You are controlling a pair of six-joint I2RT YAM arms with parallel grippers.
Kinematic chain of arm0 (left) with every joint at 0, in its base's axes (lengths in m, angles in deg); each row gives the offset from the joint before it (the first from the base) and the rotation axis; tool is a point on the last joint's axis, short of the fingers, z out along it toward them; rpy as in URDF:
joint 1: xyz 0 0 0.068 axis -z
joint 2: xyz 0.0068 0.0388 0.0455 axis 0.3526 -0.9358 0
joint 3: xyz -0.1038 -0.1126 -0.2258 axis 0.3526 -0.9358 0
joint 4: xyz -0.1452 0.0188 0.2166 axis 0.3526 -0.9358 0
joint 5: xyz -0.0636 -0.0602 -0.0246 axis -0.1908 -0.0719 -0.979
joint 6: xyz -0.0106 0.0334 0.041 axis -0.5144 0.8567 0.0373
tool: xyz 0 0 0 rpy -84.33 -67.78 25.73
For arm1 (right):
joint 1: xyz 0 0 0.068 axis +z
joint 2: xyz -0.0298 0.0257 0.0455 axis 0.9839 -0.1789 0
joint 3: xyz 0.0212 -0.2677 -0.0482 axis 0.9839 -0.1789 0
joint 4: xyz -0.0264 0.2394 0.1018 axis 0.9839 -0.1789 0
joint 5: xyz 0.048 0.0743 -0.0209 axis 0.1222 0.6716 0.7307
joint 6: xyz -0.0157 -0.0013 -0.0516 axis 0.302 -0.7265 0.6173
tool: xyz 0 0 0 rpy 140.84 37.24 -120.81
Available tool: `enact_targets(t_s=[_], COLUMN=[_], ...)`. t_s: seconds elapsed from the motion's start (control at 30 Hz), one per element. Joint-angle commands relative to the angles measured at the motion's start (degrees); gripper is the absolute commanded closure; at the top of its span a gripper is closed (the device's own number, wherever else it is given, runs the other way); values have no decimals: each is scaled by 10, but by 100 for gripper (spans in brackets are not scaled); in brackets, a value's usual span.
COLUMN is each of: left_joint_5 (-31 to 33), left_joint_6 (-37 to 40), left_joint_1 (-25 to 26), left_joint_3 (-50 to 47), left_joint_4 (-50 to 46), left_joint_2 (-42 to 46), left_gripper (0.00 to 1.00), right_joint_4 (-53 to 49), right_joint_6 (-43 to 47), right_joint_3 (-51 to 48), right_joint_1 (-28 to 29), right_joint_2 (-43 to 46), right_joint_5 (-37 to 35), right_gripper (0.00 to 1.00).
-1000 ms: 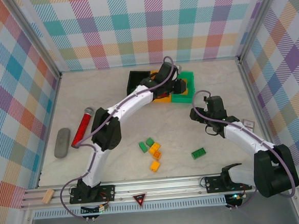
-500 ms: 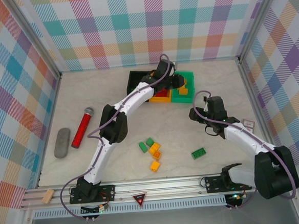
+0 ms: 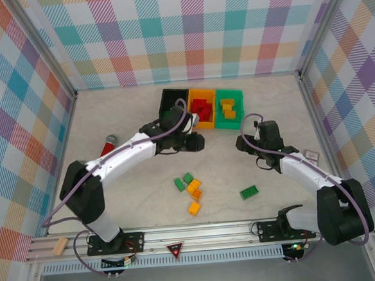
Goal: Sort the legos into containers by color
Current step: Pick up the lego from the middle-left of the table.
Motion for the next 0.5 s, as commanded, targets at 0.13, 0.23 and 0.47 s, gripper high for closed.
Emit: enact_targets(t_s=[0.13, 0.23, 0.47], left_joint_5=[88, 117, 148], left_joint_6=[0, -17, -37], left_joint_1=[101, 135, 175], left_joint_3=[-57, -68, -55], left_joint_4=[-172, -188, -205], left_joint_2=[26, 17, -44], left_gripper=[61, 51, 27], right_joint_4=[22, 26, 26], right_joint_6=[-7, -9, -9], right_joint_3=[5, 4, 4], right_joint_1=[-1, -1, -1], right_joint_2=[-32, -36, -33], right_joint_5=[24, 29, 32], right_gripper=[39, 39, 39])
